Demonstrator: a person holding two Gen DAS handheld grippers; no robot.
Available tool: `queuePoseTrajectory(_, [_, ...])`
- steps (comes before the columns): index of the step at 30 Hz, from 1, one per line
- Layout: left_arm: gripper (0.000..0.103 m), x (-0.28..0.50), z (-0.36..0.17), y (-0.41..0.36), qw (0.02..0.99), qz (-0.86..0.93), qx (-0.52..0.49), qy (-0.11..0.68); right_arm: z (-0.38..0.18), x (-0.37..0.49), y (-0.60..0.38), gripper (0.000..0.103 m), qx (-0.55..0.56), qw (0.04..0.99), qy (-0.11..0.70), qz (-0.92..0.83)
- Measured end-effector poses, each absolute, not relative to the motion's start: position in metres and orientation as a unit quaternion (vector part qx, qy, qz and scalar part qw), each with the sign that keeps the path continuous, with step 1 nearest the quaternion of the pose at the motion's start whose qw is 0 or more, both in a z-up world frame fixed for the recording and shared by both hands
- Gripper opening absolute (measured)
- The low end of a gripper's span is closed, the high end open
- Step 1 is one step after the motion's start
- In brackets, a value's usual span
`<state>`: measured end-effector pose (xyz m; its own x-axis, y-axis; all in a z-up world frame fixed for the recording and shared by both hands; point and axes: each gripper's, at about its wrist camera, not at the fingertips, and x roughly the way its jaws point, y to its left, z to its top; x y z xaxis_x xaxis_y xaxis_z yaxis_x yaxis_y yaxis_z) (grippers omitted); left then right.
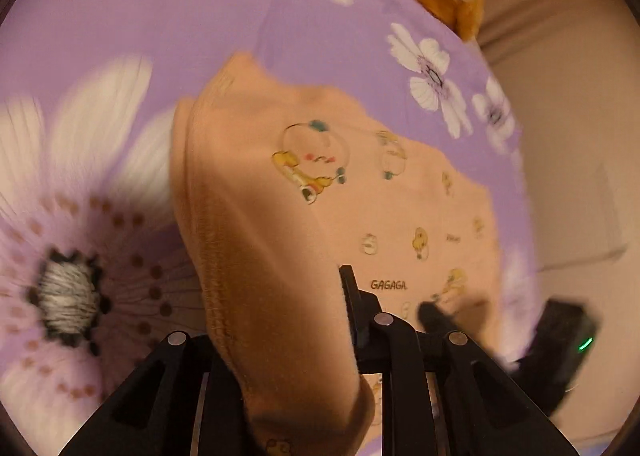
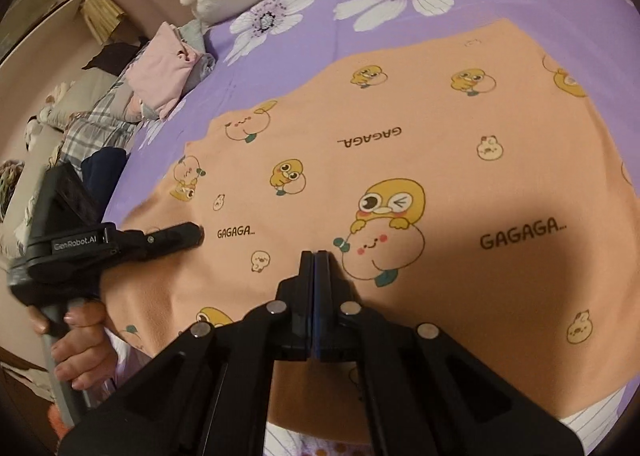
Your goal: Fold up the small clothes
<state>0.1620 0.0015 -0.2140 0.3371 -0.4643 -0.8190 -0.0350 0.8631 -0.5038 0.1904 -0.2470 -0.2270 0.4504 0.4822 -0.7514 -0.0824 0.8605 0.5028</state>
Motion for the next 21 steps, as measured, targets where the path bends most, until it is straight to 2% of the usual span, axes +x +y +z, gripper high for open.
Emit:
queuePoseTrajectory(2, [0.020,0.155,-0.199,-0.016,0.801,-0.166,-0.192,0.542,-0.232,0.197,-0.264,0.000,0.256,0.806,0.503,0.179])
queuePoseTrajectory(6, [0.020,0.163,-0.178,-0.051,0.776,-0.211,-0.224,0.551,-0.225,0.184,-0.318,0.005,0.350,0.789,0.483,0.146])
queuePoseTrajectory(8, [0.020,0.177,-0.171,-0.076,0.762,-0.222,-0.247,0.556,-0.215,0.175,-0.345,0.015,0.347,0.812,0.458,0.108])
queuePoseTrajectory(9, [0.022,0.184,-0.171,-0.092,0.746,-0.223,-0.266,0.568,-0.211,0.172,-0.358,0.020,0.338,0.823,0.450,0.084])
queuePoseTrajectory(11, [0.039,0.195,-0.174,-0.123,0.722,-0.240,-0.264,0.592,-0.211,0.168,-0.380,0.020,0.352,0.824,0.441,0.059])
queuePoseTrajectory(12, [0.050,0.195,-0.178,-0.136,0.707,-0.259,-0.256,0.607,-0.214,0.165,-0.391,0.020,0.379,0.816,0.433,0.054])
queuePoseTrajectory(13, [0.055,0.194,-0.178,-0.141,0.698,-0.269,-0.256,0.612,-0.214,0.165,-0.391,0.020,0.379,0.816,0.433,0.054])
queuePoseTrajectory(16, [0.056,0.184,-0.173,-0.149,0.680,-0.290,-0.263,0.620,-0.225,0.167,-0.398,0.020,0.424,0.791,0.435,0.072])
queuePoseTrajectory(19, [0.057,0.172,-0.151,-0.145,0.710,-0.295,-0.236,0.595,-0.225,0.168,-0.392,0.021,0.418,0.791,0.440,0.079])
queuePoseTrajectory(21, [0.064,0.161,-0.143,-0.133,0.745,-0.266,-0.215,0.573,-0.225,0.162,-0.396,0.029,0.433,0.784,0.433,0.099])
